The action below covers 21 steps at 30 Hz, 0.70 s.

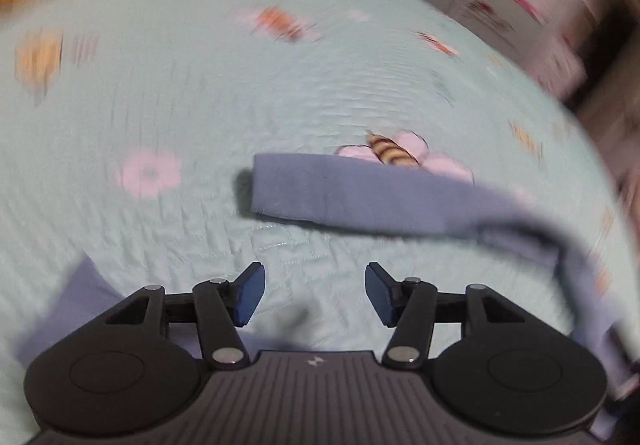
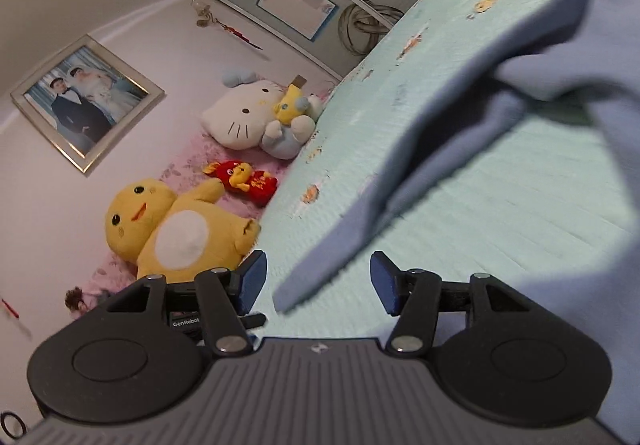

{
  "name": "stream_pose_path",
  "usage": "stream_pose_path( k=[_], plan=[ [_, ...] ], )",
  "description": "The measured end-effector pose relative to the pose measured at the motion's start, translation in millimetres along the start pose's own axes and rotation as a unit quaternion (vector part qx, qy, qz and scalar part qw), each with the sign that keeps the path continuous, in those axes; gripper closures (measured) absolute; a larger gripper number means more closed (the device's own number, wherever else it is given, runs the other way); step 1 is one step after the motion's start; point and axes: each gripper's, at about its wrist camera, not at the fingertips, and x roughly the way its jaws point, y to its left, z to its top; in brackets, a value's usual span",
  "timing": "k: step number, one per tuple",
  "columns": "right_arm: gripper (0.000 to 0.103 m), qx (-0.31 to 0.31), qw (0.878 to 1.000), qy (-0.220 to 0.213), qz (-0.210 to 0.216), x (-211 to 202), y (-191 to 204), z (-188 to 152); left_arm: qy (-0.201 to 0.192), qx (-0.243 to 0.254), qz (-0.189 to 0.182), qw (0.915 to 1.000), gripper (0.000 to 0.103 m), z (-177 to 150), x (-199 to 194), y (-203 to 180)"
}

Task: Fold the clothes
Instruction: 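Lay the sleeve across the sweater body with the left tool and release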

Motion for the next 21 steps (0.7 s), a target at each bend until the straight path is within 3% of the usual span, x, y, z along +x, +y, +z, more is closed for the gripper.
stream_pose_path(
  k=[1,6,9,12,15,21],
  plan=[
    [0.043,0.0,1.0,-0.002,0.006,12.1,0.8,4.1,0.01,-0.033,-0.008,0.9994,0.045,6.3,6.2,5.8],
    [0.039,-0.001,0.999,-0.008,0.042,66.4,-9.0,21.0,0.016,-0.105,-0.021,0.9941,0.045,12.3,35.9,8.6],
    [0.039,0.004,0.998,0.008,0.06,88.4,-30.4,19.8,-0.008,-0.162,-0.038,0.9861,0.045,13.5,44.0,13.2],
    [0.036,0.019,0.997,0.039,0.061,101.6,-55.3,13.4,-0.037,-0.176,-0.053,0.9823,0.045,17.4,45.4,7.1],
    [0.028,0.032,0.992,0.03,0.115,97.0,-62.1,21.4,-0.048,-0.182,-0.052,0.9806,0.045,15.4,45.6,0.6],
    [0.027,0.032,0.988,0.063,0.139,100.4,-60.5,22.6,-0.085,-0.174,-0.065,0.9789,0.047,10.1,33.3,-15.8]
  ],
)
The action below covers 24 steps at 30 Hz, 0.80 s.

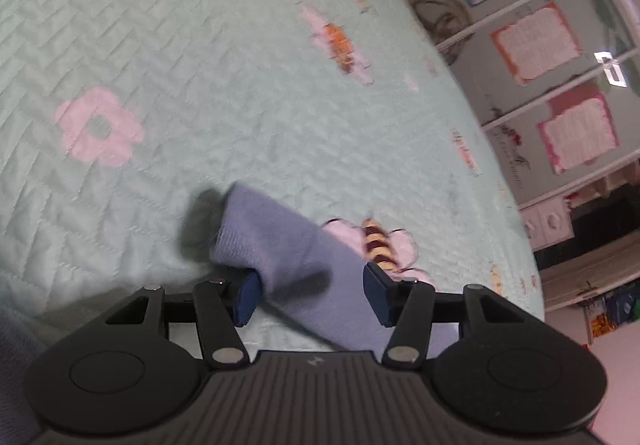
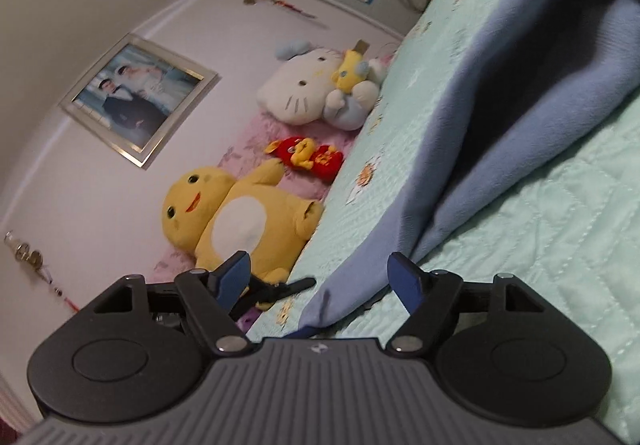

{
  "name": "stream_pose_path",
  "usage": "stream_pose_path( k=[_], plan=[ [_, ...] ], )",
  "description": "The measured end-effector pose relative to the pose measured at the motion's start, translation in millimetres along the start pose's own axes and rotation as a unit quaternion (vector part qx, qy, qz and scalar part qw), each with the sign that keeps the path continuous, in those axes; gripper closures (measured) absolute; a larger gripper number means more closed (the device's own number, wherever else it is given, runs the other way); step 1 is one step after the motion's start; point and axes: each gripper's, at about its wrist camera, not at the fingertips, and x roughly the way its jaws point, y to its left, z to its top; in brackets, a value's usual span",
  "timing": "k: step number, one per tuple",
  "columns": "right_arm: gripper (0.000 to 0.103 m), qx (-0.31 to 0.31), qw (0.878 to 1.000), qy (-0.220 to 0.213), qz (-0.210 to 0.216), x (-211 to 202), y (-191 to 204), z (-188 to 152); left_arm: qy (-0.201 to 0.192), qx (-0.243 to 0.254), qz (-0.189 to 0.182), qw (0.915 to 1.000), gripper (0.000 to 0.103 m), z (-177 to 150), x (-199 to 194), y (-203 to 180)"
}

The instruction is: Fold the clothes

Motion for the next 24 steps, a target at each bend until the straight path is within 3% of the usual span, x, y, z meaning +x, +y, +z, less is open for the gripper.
stream_pose_path(
  k=[6,13,17,21,22,24],
  plan=[
    [0.027,0.015,1.0,-0.003,0.007,-0.5,-0.7,0.7,-0.027,0.009,-0.016,0.9995,0.047,1.7,1.5,-17.8],
    [0.026,0.032,0.999,-0.013,0.013,-1.5,-2.2,1.8,-0.016,0.019,-0.034,0.9991,0.047,-9.6,1.1,-20.1],
    [0.026,0.008,1.0,-0.01,0.0,-0.7,4.7,-0.4,-0.022,0.025,0.01,0.9994,0.047,-9.0,9.3,-20.4],
    [0.026,-0.056,0.998,0.009,-0.02,4.5,21.8,-6.7,-0.027,0.024,0.038,0.9986,0.048,-11.6,10.7,-15.8],
    [0.026,-0.073,0.997,0.017,-0.024,7.5,26.2,-8.9,-0.028,0.028,0.04,0.9984,0.05,-11.5,11.9,-15.3],
    [0.026,-0.093,0.995,0.026,-0.029,10.6,31.8,-11.5,-0.027,0.037,0.045,0.998,0.073,-10.0,13.5,-15.1]
  ],
)
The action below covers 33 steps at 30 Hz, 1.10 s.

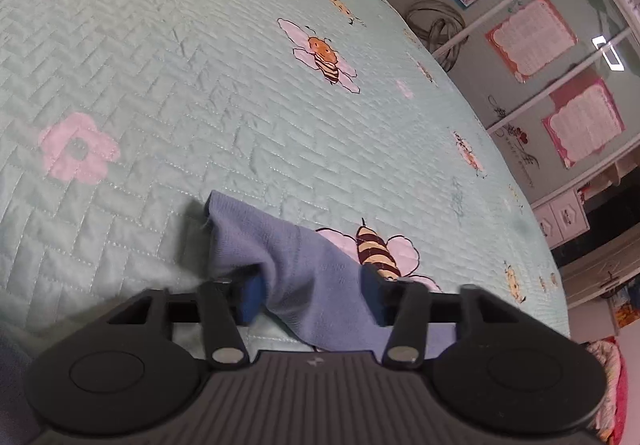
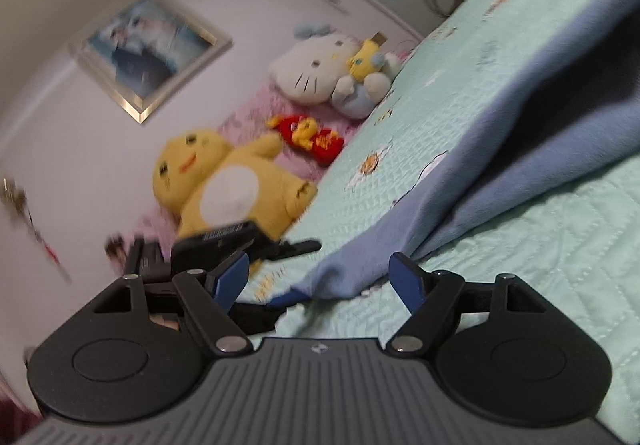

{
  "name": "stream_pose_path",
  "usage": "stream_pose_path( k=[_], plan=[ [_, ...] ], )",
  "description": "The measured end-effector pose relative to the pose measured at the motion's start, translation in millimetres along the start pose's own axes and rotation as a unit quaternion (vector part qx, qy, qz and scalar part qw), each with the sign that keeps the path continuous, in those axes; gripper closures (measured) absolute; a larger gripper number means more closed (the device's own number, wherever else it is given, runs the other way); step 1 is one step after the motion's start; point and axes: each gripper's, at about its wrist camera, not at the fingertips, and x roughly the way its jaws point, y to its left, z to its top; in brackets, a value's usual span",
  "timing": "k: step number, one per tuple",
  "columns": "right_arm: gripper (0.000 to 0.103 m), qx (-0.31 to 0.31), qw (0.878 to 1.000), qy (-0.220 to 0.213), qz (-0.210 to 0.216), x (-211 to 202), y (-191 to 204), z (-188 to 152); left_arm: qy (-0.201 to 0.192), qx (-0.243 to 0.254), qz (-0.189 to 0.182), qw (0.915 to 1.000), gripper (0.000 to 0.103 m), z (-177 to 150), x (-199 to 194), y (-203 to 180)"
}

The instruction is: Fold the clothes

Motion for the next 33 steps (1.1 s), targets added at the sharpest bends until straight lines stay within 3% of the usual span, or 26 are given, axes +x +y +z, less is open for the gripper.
stream_pose_path(
  k=[3,6,12,16,20,23,27,33],
  plan=[
    [0.026,-0.021,1.0,0.006,-0.006,2.3,6.5,-1.3,-0.002,0.012,-0.005,0.9999,0.096,5.6,-2.1,-2.3],
    [0.026,-0.019,1.0,0.002,-0.009,-0.2,5.2,-2.3,-0.014,0.011,-0.022,0.9996,0.101,14.6,-12.4,-8.9],
    [0.026,-0.011,1.0,-0.012,-0.012,-3.5,2.9,-2.5,-0.048,-0.018,-0.059,0.9969,0.102,45.6,-34.3,-24.5],
    [0.026,-0.012,1.0,-0.017,-0.015,-4.5,2.7,-2.2,-0.053,0.018,-0.072,0.9959,0.102,67.0,-34.0,-56.5],
    [0.025,-0.01,1.0,-0.022,-0.016,-6.1,1.6,-1.7,-0.065,0.068,-0.083,0.9921,0.103,87.4,-31.0,-113.8],
    [0.025,-0.009,1.0,-0.025,-0.017,-7.0,0.7,-1.2,-0.097,0.096,-0.092,0.9863,0.103,98.9,-43.6,-155.1],
    [0.025,-0.006,1.0,-0.027,-0.015,-9.7,-0.3,-1.3,-0.156,0.153,-0.055,0.9742,0.102,115.8,-60.4,-206.9],
    [0.023,0.001,1.0,-0.023,-0.011,-8.9,-3.2,-1.5,-0.179,0.205,0.028,0.9619,0.103,137.1,-23.7,-238.8]
  ],
)
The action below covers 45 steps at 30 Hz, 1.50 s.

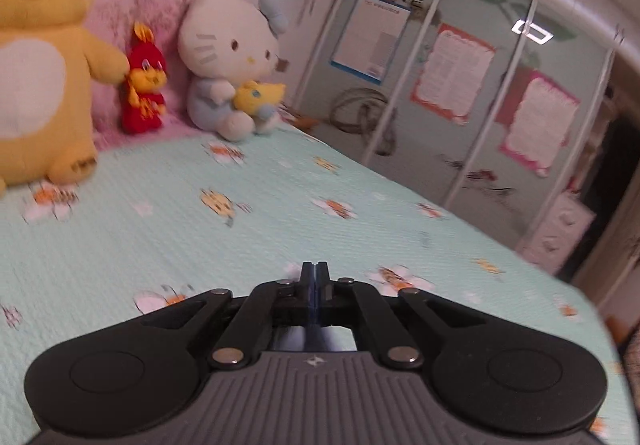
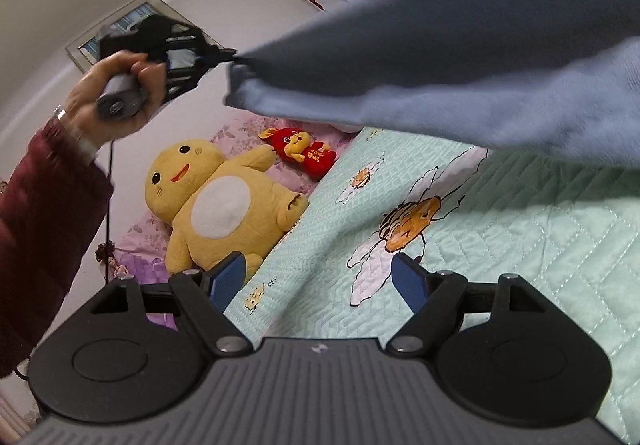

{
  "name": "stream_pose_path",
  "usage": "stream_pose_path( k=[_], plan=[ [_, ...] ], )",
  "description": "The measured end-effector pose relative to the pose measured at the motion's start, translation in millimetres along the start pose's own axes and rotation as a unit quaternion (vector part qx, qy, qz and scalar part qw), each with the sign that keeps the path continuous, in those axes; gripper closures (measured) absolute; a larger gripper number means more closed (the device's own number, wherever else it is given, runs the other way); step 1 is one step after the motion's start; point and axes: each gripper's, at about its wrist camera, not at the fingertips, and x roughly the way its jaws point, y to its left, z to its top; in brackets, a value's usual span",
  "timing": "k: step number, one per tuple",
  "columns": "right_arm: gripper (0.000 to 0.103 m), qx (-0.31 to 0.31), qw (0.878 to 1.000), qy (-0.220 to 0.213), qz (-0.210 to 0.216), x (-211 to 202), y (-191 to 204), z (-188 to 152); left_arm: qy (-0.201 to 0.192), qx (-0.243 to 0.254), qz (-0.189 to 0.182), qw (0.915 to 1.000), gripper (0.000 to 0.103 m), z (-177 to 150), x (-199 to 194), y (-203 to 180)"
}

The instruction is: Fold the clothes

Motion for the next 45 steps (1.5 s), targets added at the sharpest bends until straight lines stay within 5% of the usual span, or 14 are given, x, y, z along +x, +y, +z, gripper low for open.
stream_pose_path(
  k=[4,10,14,15,18,20,26,29,33,37,41,43,44,45],
  plan=[
    [0.023,0.005,1.0,0.004,0.002,1.1,-1.2,0.0,0.038,0.018,0.014,0.999,0.103,-18.0,45.7,1.3],
    [0.023,0.017,1.0,0.008,0.004,2.5,-5.4,0.3,0.092,0.022,-0.033,0.995,0.098,-65.7,55.0,39.3],
    [0.023,0.028,1.0,0.014,0.002,4.8,-7.1,0.5,0.161,-0.03,-0.059,0.9848,0.059,-110.9,48.5,85.1],
    [0.023,0.028,0.999,0.015,0.001,5.2,-7.5,0.4,0.182,-0.06,-0.068,0.9791,0.059,-123.6,49.3,98.3],
    [0.023,0.027,0.999,0.018,-0.002,5.5,-8.0,0.2,0.236,-0.124,-0.073,0.9609,0.059,-158.2,59.7,121.8],
    [0.023,0.027,0.999,0.02,-0.002,5.9,-8.5,0.2,0.242,-0.139,-0.065,0.9581,0.059,-170.5,68.2,124.7],
    [0.022,0.031,0.999,0.026,-0.003,7.2,-10.9,-0.2,0.227,-0.141,-0.043,0.9627,0.062,-178.1,94.0,120.3],
    [0.022,0.031,0.999,0.026,-0.003,7.2,-11.2,-0.6,0.212,-0.128,-0.043,0.9679,0.1,-172.2,93.7,114.3],
    [0.023,0.034,0.999,0.025,-0.004,7.3,-12.6,-1.0,0.178,-0.105,-0.065,0.9763,0.101,-149.5,87.8,96.5],
    [0.023,0.033,0.999,0.027,-0.005,8.2,-12.4,-1.5,0.171,-0.112,-0.059,0.977,0.101,-132.0,122.9,80.5],
    [0.023,0.033,0.999,0.029,-0.005,9.7,-13.5,-1.8,0.2,-0.114,-0.104,0.9676,0.098,-127.9,168.4,75.0],
    [0.022,0.034,0.999,0.029,-0.004,9.9,-14.1,-1.8,0.157,-0.121,-0.11,0.974,0.078,-123.7,158.8,80.4],
    [0.023,0.034,0.999,0.029,-0.004,10.0,-14.2,-1.8,0.137,-0.117,-0.107,0.9777,0.055,-121.8,151.1,83.9],
    [0.023,0.035,0.999,0.03,-0.004,10.1,-14.3,-1.8,0.124,-0.107,-0.099,0.9816,0.042,-120.5,143.2,87.4]
  ],
)
